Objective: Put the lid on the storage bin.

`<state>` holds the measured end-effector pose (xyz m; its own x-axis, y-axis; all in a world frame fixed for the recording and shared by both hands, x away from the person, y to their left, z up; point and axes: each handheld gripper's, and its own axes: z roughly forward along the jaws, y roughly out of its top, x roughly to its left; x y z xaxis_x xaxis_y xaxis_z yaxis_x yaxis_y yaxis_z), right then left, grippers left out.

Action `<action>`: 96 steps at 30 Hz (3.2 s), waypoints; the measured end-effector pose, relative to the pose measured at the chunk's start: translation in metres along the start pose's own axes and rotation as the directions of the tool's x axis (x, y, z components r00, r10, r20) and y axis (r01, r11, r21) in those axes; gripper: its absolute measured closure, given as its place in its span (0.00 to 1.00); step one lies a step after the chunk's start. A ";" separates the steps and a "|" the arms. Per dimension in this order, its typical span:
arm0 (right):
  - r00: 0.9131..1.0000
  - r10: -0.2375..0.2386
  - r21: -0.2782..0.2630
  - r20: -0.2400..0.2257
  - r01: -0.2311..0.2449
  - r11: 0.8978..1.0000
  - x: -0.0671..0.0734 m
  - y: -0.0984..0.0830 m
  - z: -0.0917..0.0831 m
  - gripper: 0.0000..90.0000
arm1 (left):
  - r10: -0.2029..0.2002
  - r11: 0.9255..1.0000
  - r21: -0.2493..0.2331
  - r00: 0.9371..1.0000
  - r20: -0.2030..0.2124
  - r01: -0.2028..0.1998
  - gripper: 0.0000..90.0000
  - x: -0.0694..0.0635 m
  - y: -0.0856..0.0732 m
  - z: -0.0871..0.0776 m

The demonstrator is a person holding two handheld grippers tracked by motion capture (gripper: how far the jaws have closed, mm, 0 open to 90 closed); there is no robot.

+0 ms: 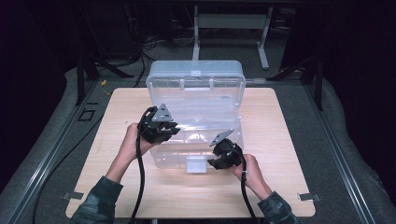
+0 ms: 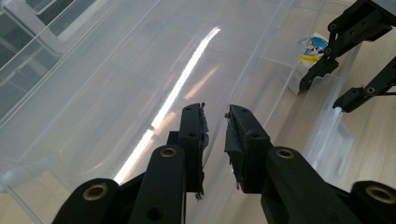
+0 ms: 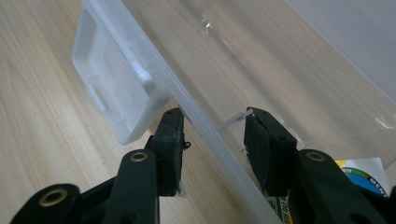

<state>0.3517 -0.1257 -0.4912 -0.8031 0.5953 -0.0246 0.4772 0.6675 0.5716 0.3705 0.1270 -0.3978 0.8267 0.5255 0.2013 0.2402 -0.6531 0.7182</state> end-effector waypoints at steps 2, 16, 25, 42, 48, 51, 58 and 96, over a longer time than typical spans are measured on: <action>1.000 0.004 0.002 0.009 -0.004 1.000 0.001 0.000 0.000 0.64 | -0.001 1.000 0.003 1.000 0.002 0.001 0.84 0.000 0.000 0.000; 1.000 0.019 -0.049 0.005 -0.019 0.999 0.003 0.004 -0.027 0.47 | -0.013 1.000 -0.017 0.999 0.029 0.014 0.84 0.000 -0.005 0.001; 0.999 0.016 -0.156 -0.039 -0.022 0.988 0.005 0.010 -0.074 0.50 | -0.008 1.000 0.011 1.000 0.020 0.007 0.83 -0.002 -0.002 0.001; 0.998 0.061 -0.245 0.014 -0.056 0.968 -0.037 0.065 -0.107 0.59 | -0.027 1.000 0.004 0.999 0.034 0.027 0.82 -0.003 -0.005 0.002; 0.990 0.130 -0.284 0.062 -0.108 0.953 -0.064 0.077 -0.108 0.81 | -0.024 1.000 0.003 0.999 0.037 0.024 0.82 -0.003 -0.005 0.002; 0.986 0.150 -0.297 0.066 -0.124 0.947 -0.069 0.079 -0.109 0.85 | -0.024 1.000 0.000 0.999 0.036 0.024 0.81 -0.003 -0.006 0.002; 0.975 0.187 -0.357 0.121 -0.133 0.925 -0.080 0.086 -0.114 0.93 | -0.029 1.000 -0.007 0.999 0.038 0.030 0.81 -0.006 -0.009 0.002; 0.982 0.157 -0.382 0.106 -0.106 0.918 -0.061 0.054 -0.113 0.96 | -0.133 0.990 -0.056 0.990 -0.035 0.131 0.21 -0.020 -0.042 -0.015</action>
<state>0.3860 -0.1761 -0.3664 -0.6758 0.7368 -0.0210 0.3869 0.3789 0.8407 0.3364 0.1525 -0.4216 0.7691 0.6264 0.1266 0.3179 -0.5469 0.7745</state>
